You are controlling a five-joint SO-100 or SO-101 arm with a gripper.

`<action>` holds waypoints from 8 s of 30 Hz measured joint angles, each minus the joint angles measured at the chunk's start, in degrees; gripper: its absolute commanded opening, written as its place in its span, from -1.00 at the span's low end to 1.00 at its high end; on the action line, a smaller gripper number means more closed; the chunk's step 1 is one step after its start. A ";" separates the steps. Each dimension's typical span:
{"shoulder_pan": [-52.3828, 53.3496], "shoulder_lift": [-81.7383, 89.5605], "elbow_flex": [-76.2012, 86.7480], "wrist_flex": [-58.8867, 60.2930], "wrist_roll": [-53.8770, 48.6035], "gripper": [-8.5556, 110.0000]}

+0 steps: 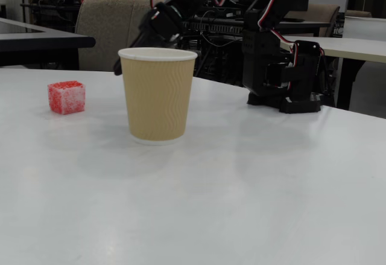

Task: Grasp a red cube and put it in the cup.

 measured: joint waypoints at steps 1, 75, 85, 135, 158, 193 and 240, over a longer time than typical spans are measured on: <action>0.35 -1.49 -1.23 0.00 0.00 -0.38; 7.29 -34.89 -22.85 -14.94 -3.78 -0.16; 7.29 -37.53 -24.35 -16.00 -4.66 -0.16; 7.91 -42.63 -29.88 -18.11 -9.84 -0.12; 9.40 -47.72 -32.87 -20.30 -9.84 -0.12; 9.23 -48.25 -32.87 -16.61 -9.84 -0.22; 3.87 -30.23 -21.36 -9.14 -8.44 -0.85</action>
